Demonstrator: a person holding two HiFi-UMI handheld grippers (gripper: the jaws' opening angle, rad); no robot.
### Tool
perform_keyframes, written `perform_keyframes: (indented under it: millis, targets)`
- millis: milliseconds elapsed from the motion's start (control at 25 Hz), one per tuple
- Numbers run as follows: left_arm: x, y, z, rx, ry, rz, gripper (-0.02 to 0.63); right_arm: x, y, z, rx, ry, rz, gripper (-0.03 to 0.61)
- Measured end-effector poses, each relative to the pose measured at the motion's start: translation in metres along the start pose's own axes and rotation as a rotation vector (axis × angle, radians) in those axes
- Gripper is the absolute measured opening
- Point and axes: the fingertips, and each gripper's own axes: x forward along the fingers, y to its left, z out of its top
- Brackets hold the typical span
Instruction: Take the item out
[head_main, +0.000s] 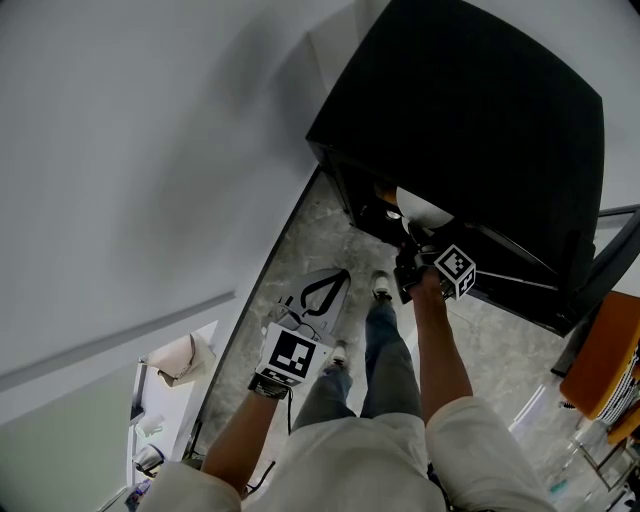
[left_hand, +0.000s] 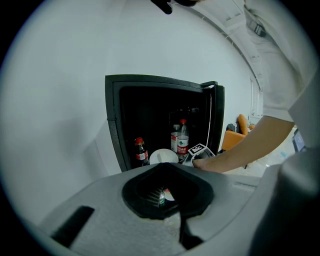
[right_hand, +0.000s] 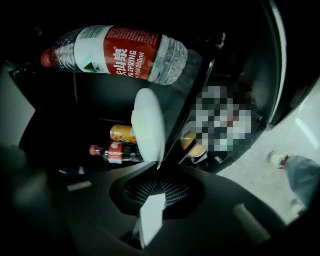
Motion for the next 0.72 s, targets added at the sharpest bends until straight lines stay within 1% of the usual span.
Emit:
perform_keyframes:
  millis: [80,160,440,720]
  targets:
    - [-0.001,0.0,-0.001,0.0,0.001,0.001,0.005,0.0,0.004,-0.002,0.031,-0.006,0.027,0.025]
    - [-0.001,0.001,-0.002,0.003,0.003,0.002,0.005,0.001,0.005,-0.003,0.06,-0.012,0.042,0.03]
    - [-0.002,-0.001,-0.004,0.007,0.008,0.001,0.005,0.0,0.007,-0.007,0.108,-0.018,0.053,0.027]
    - [-0.005,-0.002,-0.008,0.008,0.016,0.002,0.005,-0.006,0.006,-0.019,0.131,-0.017,0.063,0.025]
